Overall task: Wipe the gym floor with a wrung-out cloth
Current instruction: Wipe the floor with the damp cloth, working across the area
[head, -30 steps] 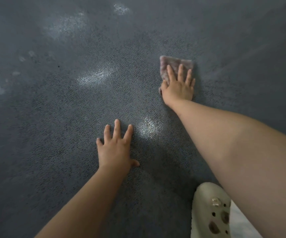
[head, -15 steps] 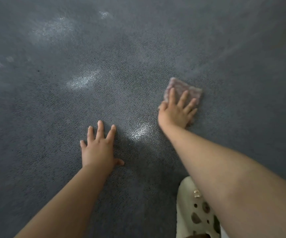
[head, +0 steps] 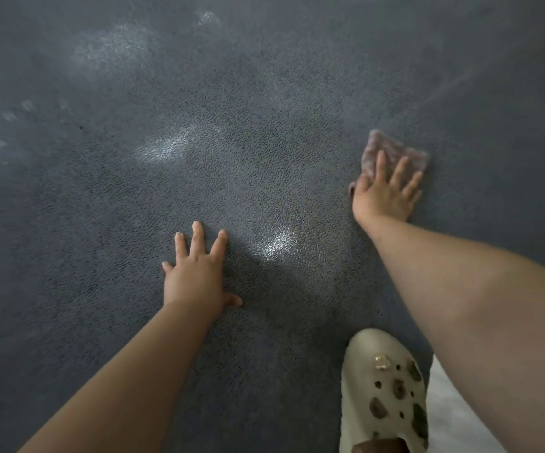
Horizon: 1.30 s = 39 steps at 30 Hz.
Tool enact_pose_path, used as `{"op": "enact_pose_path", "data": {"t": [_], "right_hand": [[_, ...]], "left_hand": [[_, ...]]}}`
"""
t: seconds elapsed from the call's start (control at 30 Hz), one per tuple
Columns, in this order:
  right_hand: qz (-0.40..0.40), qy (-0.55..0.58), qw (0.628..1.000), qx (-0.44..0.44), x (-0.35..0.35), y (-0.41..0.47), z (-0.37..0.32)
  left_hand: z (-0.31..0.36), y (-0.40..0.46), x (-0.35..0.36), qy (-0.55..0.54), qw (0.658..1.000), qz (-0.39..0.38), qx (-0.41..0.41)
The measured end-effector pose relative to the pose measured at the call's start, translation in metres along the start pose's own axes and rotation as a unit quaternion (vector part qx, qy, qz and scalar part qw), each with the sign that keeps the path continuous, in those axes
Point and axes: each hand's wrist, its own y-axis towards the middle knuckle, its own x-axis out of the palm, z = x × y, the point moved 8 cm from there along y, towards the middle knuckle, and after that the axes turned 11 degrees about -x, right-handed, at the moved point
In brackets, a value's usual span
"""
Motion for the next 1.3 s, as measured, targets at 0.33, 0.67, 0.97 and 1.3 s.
{"op": "enact_pose_path", "data": {"t": [0.33, 0.67, 0.97, 1.3], "right_hand": [[0.015, 0.033, 0.995, -0.098, 0.066, -0.158, -0.106], [-0.070, -0.119, 0.873, -0.467, 0.074, -0.173, -0.150], [-0.026, -0.027, 0.997, -0.074, 0.050, -0.134, -0.092], [-0.139, -0.099, 0.881, -0.442, 0.115, -0.256, -0.335]], "left_hand": [[-0.028, -0.018, 0.011, -0.067, 0.997, 0.032, 0.035], [-0.109, -0.046, 0.026, -0.025, 1.000, 0.013, -0.005], [-0.205, -0.065, 0.046, -0.032, 0.995, -0.005, -0.090], [-0.284, -0.088, 0.072, -0.138, 0.967, -0.011, -0.212]]}}
